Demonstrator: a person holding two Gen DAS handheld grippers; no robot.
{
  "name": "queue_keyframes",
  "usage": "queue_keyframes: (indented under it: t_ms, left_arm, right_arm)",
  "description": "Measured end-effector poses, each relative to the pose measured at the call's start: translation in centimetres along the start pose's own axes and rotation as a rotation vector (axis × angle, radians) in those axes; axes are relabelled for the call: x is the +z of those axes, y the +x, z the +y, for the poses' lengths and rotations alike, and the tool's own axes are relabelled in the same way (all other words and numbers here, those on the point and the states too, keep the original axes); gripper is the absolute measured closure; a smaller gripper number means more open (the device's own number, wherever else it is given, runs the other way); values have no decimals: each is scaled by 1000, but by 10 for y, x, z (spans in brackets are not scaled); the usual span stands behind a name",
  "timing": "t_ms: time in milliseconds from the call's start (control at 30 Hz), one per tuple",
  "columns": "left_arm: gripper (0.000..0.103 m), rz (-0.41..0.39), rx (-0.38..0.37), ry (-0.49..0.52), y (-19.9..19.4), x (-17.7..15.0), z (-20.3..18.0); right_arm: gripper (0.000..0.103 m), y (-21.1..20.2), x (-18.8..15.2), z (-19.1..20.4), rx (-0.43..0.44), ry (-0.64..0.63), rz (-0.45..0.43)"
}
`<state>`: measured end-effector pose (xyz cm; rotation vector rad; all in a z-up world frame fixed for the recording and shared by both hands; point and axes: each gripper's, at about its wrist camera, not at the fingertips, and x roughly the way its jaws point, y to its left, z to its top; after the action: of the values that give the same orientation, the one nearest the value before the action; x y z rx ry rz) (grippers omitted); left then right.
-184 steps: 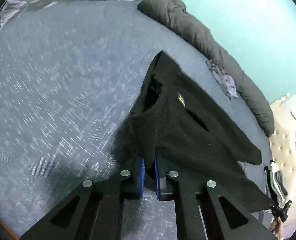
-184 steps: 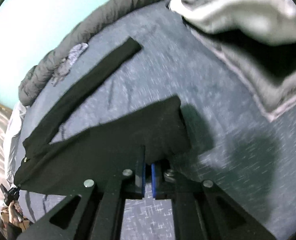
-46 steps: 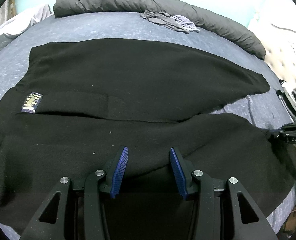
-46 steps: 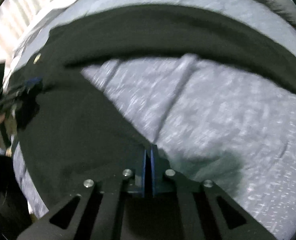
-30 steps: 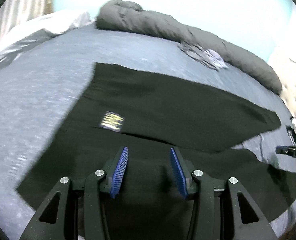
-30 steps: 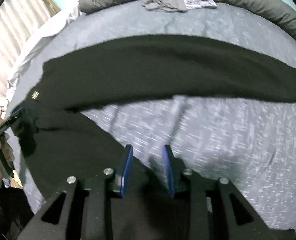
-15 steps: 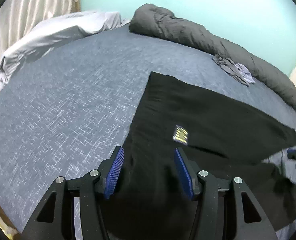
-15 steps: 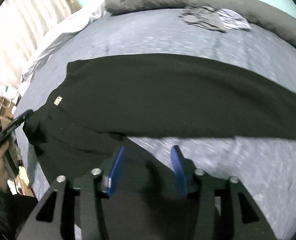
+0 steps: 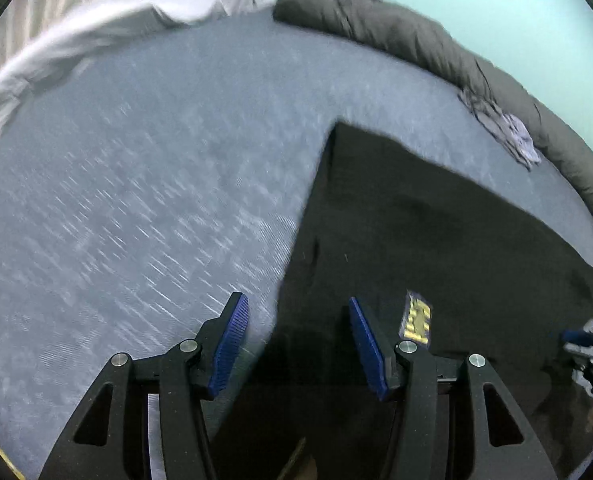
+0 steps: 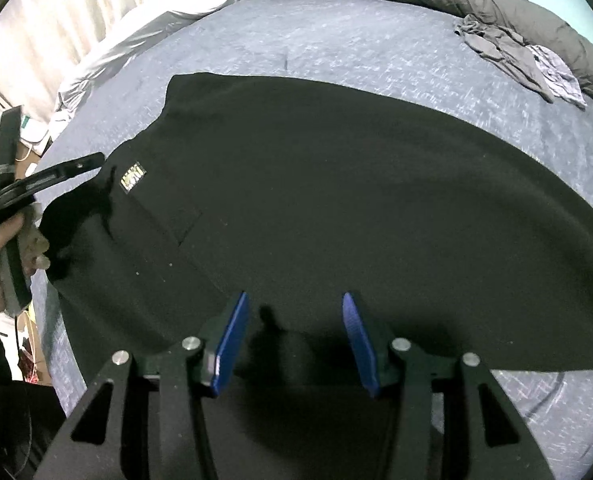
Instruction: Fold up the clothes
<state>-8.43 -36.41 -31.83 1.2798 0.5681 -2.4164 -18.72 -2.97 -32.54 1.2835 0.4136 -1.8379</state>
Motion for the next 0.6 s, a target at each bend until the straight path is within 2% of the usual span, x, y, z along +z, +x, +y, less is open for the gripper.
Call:
queue_keyframes:
  t_ms: [133, 200, 233, 333, 433, 600]
  left_arm:
    - [47, 13, -17, 42, 1, -5, -8]
    - [52, 3, -38, 31, -5, -6, -6]
    - [58, -3, -47, 28, -7, -7, -5]
    - [63, -22, -75, 38, -12, -6, -8]
    - [63, -40, -130, 42, -13, -2, -13]
    - [61, -20, -125, 36, -1, 5, -12]
  right_arm:
    - [53, -2, -4, -13, -4, 33, -8]
    - [53, -3, -4, -20, 0, 63, -14]
    - [53, -4, -5, -23, 2, 76, -17]
    - [53, -4, -7, -30, 6, 106, -23]
    - [53, -5, -9, -32, 6, 125, -24]
    - [53, -6, -11, -33, 4, 131, -26]
